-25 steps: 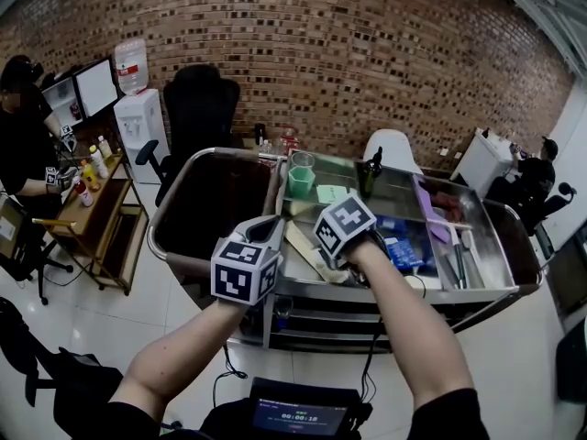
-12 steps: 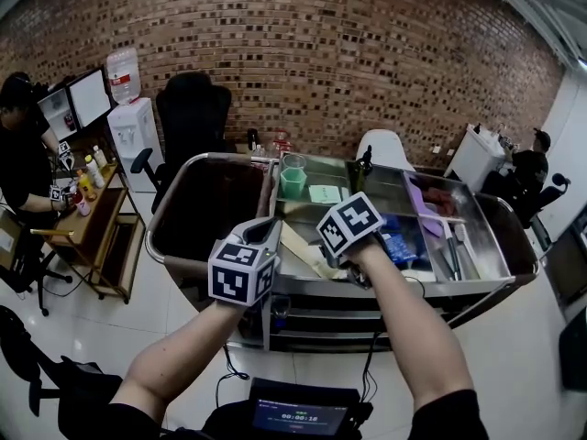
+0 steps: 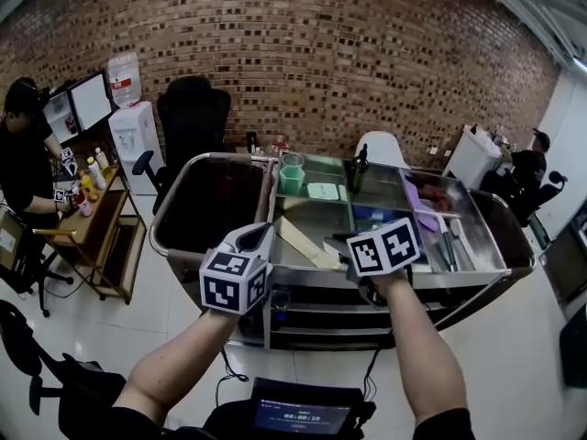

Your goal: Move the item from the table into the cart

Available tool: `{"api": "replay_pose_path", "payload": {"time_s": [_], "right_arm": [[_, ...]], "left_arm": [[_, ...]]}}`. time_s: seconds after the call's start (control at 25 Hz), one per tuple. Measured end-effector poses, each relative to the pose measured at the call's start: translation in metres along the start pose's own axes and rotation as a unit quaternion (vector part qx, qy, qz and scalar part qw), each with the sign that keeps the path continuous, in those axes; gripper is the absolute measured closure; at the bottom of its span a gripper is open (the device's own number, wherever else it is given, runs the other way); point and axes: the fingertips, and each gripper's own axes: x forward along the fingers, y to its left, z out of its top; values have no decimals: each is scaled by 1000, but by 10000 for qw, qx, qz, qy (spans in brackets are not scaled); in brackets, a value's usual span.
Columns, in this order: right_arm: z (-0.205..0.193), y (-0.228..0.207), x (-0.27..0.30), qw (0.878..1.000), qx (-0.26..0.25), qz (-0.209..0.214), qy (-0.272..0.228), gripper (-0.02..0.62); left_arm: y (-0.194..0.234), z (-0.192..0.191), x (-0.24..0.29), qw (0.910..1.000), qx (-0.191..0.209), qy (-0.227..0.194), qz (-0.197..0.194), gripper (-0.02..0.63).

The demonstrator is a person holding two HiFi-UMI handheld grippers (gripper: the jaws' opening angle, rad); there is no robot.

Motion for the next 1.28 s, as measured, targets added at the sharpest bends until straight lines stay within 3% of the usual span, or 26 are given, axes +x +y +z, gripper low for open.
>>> {"api": "replay_pose_path", "payload": {"time_s": [0.24,0.52,0.56,0.68,1.0,1.28], "right_arm": [[0,23,-59,9909,97,-75,-1340,520],[-22,59,-109,9584,49,157,-2849,522],[-28,61,-115,9537,78,96,-3005,576],[-44,64,-131,9391,211,-16,-3431,591],[-88,72,-142,9197,343,-231,-3903,591],[-122,72,-136,9165,563,-262,-3952,591]], "left_arm": [[-20,-9,-32,10000,68,-36,-23,601],[-44,-36,-63,9997,116,-167,-131,601],[-47,-41,-68,9997,84,-185,-140,601],[-54,-55,-79,9996,18,-232,-175,601],[-66,-86,-93,9997,194,-78,-162,601],[-77,-108,-94,9993,297,33,-211,601]]}}
